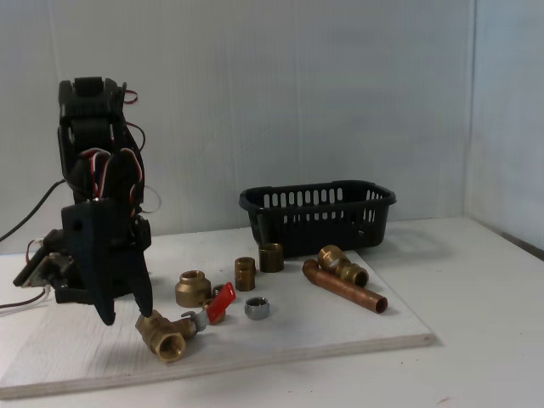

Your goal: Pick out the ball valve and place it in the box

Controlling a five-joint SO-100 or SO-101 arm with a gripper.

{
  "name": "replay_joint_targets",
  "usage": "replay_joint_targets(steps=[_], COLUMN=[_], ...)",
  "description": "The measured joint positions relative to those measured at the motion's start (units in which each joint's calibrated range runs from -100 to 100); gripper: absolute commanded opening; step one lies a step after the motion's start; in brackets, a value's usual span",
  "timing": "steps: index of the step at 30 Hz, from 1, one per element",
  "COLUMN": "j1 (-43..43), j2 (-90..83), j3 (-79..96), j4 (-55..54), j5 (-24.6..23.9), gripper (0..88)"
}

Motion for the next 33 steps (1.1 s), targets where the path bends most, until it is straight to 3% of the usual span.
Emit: replay_joint_targets(steps=[27,33], j1=[-3.0,-3.1], j2=[-1.9,-2.7], j3=[4.0,9.6], j4=[0.2,-6.4], j5=[0.1,0.1], gripper=[28.1,28.1])
